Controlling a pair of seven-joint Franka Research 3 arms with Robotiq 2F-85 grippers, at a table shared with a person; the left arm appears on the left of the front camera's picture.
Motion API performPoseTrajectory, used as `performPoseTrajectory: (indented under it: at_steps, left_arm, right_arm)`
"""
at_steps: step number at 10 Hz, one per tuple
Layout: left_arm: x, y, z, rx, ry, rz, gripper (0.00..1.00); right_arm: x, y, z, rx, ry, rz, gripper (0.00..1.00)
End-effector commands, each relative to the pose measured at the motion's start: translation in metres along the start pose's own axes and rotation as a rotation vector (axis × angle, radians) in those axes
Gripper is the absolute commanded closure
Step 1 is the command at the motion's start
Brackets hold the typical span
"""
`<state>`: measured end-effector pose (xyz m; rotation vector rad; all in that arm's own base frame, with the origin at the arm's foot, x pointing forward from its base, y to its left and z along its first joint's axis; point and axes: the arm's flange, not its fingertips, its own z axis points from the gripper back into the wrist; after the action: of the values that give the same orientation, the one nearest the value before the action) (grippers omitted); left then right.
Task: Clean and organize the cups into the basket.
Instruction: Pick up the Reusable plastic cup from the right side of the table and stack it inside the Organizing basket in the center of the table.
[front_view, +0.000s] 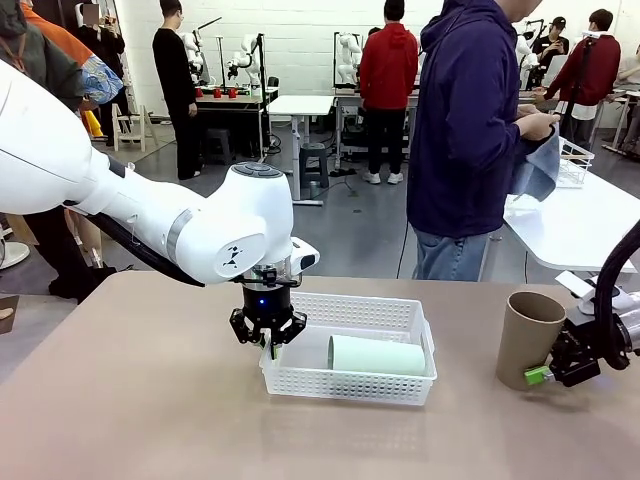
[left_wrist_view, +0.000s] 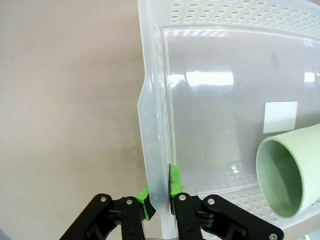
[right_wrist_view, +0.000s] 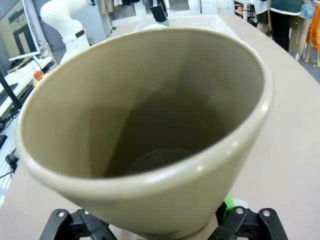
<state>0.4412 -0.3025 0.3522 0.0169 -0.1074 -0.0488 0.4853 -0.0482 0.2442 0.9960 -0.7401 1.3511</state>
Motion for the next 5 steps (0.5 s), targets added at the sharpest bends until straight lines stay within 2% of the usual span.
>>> performPoseTrajectory:
  at_steps: [1, 2, 3, 4, 5]
  left_arm:
    - [-0.0020, 0.0012, 0.0018, 0.001, -0.006, -0.003, 1.00]
    - [-0.0020, 0.0012, 0.0018, 0.001, -0.006, -0.003, 1.00]
    - [-0.0020, 0.0012, 0.0018, 0.001, -0.006, -0.003, 1.00]
    - [-0.0020, 0.0012, 0.0018, 0.001, -0.006, -0.003, 1.00]
    - [-0.0020, 0.0012, 0.0018, 0.001, -0.006, -0.003, 1.00]
  right_arm:
    - [-0.0019, -0.0011, -0.0015, 0.032, 0.004, 0.025, 0.59]
    - [-0.0020, -0.0010, -0.0015, 0.034, 0.004, 0.027, 1.00]
    - [-0.0021, -0.0003, -0.0016, 0.037, 0.006, 0.028, 0.61]
    - [-0.0008, 0.0013, -0.0023, 0.037, 0.004, 0.034, 1.00]
    - [0.0030, 0.0061, -0.0028, 0.035, 0.001, 0.030, 1.00]
